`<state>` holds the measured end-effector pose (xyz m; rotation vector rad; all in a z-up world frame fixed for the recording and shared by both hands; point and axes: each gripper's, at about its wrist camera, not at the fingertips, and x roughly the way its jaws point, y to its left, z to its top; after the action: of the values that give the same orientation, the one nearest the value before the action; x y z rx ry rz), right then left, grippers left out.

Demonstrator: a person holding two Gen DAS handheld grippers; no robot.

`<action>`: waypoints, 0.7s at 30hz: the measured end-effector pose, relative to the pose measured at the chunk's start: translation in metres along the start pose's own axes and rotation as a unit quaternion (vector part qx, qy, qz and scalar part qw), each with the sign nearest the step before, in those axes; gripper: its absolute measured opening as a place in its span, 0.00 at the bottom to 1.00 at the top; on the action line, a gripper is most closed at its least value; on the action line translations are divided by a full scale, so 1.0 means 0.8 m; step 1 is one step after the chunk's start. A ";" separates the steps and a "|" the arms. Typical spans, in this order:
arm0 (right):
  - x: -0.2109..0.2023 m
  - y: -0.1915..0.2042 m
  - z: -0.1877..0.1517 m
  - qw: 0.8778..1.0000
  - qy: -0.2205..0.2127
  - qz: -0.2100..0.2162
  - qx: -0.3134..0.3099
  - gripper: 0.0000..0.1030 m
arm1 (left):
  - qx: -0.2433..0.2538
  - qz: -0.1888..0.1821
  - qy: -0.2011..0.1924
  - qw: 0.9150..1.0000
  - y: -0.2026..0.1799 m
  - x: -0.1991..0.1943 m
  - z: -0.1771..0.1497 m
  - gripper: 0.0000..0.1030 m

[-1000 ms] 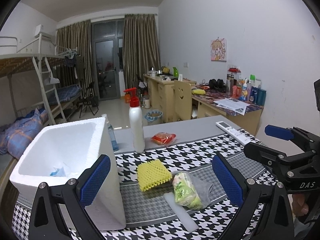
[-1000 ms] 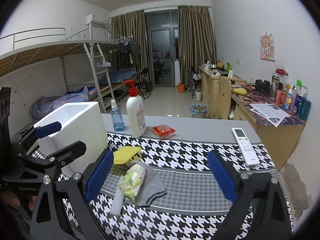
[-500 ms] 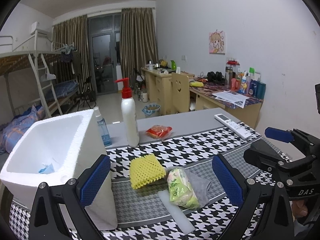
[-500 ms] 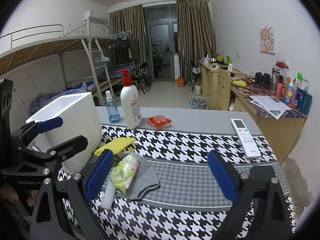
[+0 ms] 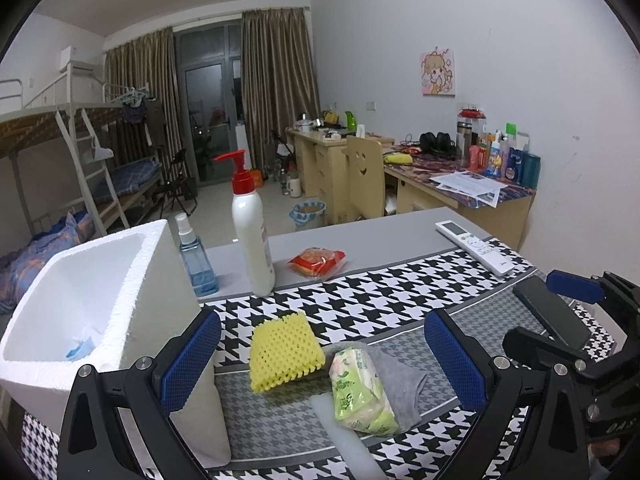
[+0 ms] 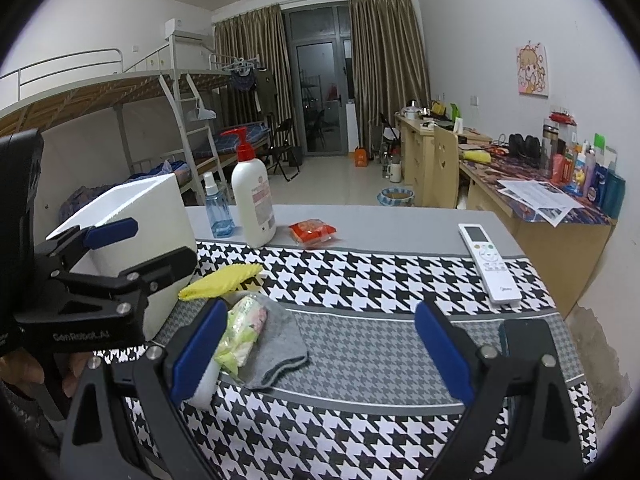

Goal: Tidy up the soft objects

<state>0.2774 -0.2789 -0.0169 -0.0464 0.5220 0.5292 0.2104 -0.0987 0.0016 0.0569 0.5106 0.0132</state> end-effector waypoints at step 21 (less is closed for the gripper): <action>0.005 -0.017 -0.007 1.000 0.013 0.007 0.018 0.94 | -0.016 0.001 0.045 0.999 -0.006 0.058 -0.008 0.99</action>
<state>0.2841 -0.2899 -0.0251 -0.0156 0.5571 0.5325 0.2480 -0.1020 -0.0266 0.0251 0.5992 0.0258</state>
